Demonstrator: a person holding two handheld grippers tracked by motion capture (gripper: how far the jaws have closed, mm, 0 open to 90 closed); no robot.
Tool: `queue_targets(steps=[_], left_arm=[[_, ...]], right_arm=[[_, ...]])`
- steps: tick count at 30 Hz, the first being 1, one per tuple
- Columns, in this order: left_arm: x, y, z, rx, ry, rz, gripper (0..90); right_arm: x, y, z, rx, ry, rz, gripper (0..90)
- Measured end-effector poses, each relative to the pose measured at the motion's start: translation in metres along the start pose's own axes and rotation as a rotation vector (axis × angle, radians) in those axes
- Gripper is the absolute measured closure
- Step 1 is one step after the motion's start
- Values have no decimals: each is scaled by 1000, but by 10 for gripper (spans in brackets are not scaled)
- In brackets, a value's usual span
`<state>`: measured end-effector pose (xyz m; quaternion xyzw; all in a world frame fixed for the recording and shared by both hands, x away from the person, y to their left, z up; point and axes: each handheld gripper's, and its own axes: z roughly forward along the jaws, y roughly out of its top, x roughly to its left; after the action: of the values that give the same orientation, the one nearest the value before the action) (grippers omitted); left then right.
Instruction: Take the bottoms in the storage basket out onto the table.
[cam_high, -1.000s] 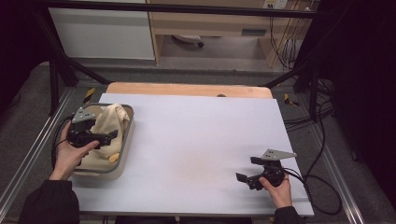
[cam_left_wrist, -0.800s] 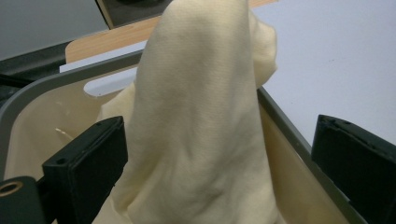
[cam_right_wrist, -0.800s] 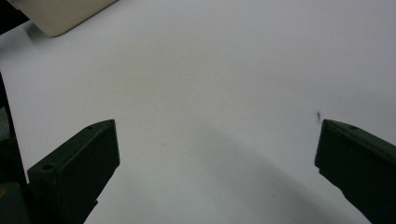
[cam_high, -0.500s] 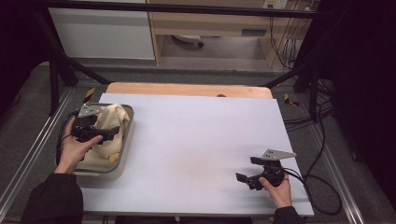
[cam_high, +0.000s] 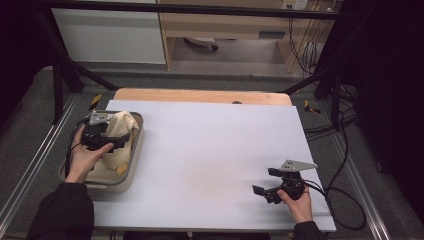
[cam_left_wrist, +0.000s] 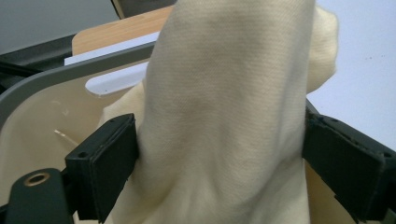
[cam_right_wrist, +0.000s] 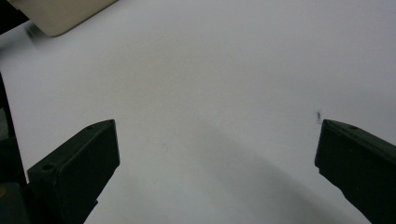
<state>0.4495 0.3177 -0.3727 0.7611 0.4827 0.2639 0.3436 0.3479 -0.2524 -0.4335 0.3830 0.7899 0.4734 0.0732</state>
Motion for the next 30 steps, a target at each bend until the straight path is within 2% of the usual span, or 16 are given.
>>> queue_targets(steps=[6,17,30], left_arm=[[-1,-1,7,7,11,7,104],[-1,-1,13,3,13,-14,150],[-2,-4,15,-6,14,-21,314]], right_arm=[[0,0,0,0,0,1,4],[0,0,1,1,0,2,4],[0,0,1,4,-1,3,4]])
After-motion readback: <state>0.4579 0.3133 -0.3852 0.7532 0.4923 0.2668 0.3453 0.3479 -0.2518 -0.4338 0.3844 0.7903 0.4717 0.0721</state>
